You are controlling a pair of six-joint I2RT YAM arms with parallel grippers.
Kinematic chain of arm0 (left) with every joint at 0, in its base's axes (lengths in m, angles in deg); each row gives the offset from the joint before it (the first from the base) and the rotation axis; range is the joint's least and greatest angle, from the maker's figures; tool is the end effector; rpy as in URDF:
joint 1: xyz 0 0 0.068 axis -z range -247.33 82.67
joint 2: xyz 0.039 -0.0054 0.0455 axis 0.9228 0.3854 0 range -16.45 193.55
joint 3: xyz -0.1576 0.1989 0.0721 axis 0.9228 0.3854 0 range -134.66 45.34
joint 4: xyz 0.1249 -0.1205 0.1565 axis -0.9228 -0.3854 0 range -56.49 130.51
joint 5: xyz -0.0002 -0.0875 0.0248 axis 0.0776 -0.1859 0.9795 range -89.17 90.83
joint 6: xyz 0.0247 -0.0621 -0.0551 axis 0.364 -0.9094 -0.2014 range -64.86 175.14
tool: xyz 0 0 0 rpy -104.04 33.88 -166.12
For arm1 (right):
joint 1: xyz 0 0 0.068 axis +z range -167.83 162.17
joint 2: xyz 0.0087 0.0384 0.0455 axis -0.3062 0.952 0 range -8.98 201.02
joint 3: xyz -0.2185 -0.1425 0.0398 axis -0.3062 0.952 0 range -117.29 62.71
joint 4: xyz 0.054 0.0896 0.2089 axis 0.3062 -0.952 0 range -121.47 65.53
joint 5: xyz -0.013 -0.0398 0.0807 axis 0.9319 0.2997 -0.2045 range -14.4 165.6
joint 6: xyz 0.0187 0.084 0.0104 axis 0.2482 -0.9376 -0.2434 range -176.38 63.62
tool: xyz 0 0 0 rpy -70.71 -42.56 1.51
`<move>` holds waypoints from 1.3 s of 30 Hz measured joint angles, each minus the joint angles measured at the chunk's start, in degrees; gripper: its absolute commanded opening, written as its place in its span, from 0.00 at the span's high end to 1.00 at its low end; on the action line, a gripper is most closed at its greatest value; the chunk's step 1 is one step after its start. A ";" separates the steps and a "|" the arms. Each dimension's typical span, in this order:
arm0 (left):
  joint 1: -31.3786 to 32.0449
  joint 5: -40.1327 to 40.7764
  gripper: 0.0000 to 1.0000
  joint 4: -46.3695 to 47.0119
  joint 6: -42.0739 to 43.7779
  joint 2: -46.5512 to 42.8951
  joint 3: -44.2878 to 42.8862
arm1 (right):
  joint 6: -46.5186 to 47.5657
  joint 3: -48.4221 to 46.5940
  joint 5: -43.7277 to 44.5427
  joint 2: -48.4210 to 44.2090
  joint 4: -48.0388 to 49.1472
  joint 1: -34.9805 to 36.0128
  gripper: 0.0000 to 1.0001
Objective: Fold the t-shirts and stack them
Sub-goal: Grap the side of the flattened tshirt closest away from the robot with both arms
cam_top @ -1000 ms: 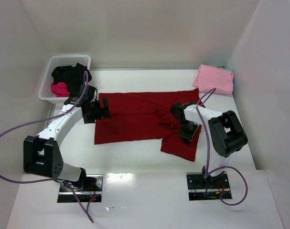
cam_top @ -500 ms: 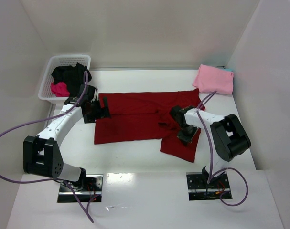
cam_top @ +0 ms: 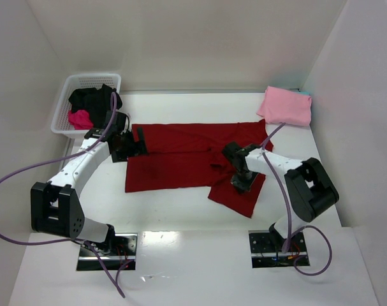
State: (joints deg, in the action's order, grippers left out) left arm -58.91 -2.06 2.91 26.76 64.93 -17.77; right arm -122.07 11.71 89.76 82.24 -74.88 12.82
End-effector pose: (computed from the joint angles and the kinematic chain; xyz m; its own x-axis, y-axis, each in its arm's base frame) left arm 0.2857 -0.0462 0.2304 -0.8033 -0.3609 -0.4738 -0.2358 0.9232 -0.3035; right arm 0.2048 0.0995 0.1269 -0.8068 0.5490 -0.2185 0.5795 0.8075 -0.1106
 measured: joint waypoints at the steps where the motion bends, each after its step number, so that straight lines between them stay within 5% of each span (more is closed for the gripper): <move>1: 0.00 -0.02 0.01 0.00 0.04 0.00 0.00 | -0.48 0.00 0.09 -0.72 0.04 0.02 0.67; 9: 0.00 -0.59 0.01 0.04 1.18 0.00 0.00 | -4.22 -0.39 2.80 -4.63 -4.24 0.24 0.50; 23: -0.44 -1.53 0.01 0.31 1.25 0.00 0.00 | -6.47 -7.34 9.97 9.51 -15.67 2.25 0.49; 39: -0.48 -3.02 0.01 0.55 1.60 1.44 -1.68 | -15.74 -7.50 11.02 3.54 -19.93 2.21 0.53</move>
State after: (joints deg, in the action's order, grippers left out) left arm -59.39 -5.08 3.45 28.35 66.38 -19.45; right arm -137.81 4.21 100.77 85.78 -94.82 15.03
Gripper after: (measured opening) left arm 0.992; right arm 0.474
